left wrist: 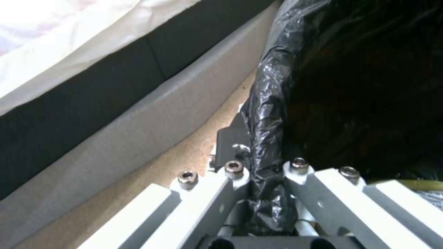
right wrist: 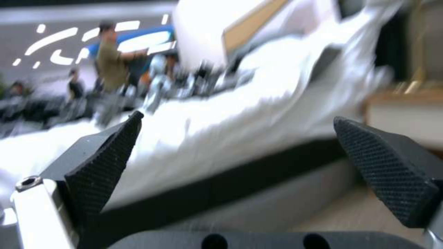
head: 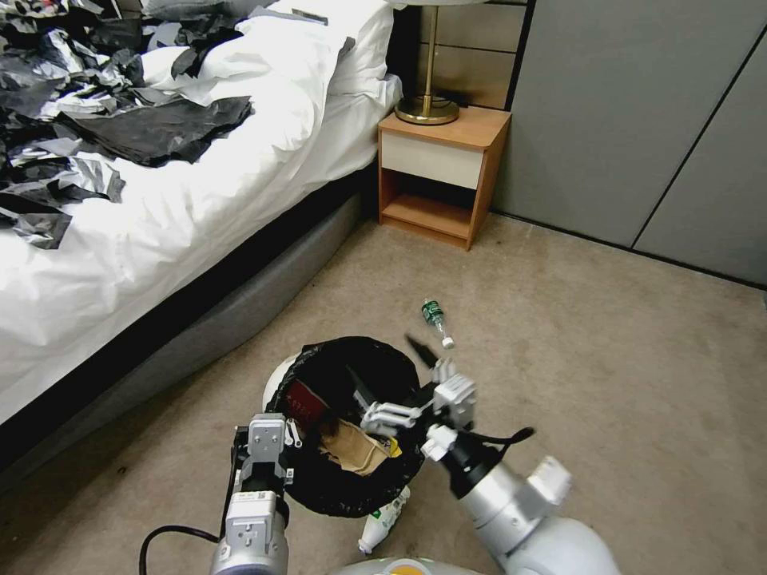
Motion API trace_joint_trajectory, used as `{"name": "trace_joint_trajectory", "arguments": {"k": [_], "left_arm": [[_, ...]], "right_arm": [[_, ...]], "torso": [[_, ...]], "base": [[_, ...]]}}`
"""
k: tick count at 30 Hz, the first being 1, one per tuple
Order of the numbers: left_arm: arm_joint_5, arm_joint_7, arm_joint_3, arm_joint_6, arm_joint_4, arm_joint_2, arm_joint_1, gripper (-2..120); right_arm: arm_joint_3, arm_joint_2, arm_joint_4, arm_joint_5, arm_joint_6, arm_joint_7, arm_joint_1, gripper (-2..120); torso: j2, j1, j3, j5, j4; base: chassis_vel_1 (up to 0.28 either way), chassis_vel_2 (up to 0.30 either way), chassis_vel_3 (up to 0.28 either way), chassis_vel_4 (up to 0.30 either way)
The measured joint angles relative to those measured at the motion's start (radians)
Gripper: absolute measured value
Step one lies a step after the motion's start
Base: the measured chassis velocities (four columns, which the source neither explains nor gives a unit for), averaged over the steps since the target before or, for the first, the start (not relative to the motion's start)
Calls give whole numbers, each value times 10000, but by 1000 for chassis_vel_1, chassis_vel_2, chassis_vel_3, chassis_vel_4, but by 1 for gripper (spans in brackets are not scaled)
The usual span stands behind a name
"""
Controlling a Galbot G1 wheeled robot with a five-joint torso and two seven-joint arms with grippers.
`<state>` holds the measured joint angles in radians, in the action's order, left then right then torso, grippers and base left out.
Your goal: Pick up the trash bin, then pick up the garbage from the floor and place it into the trash bin.
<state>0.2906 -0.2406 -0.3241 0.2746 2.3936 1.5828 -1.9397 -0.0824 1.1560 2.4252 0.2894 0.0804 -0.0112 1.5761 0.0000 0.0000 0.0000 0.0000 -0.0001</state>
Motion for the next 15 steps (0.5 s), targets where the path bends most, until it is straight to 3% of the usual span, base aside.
{"name": "trace_joint_trajectory", "arguments": {"k": [8,13,15], "left_arm": [[-138,-20,-126,-3,-19,-48,-2,0],[-266,-46,-177,-20,-4,-68,13,0],[-286,-55,-180,-29,0,-74,14,0]], "right_arm": [[-952,673,820,-2312,1390,-462,1036,100],[-1619,1197,365,-4536,2071,-1381,1640,100],[-1711,1283,156,-4757,2166,-1538,1721,100]], "torso": [[0,0,0,0,0],[0,0,0,0,0],[0,0,0,-1,1]], "base": [[0,0,0,0],[0,0,0,0],[0,0,0,0]]}}
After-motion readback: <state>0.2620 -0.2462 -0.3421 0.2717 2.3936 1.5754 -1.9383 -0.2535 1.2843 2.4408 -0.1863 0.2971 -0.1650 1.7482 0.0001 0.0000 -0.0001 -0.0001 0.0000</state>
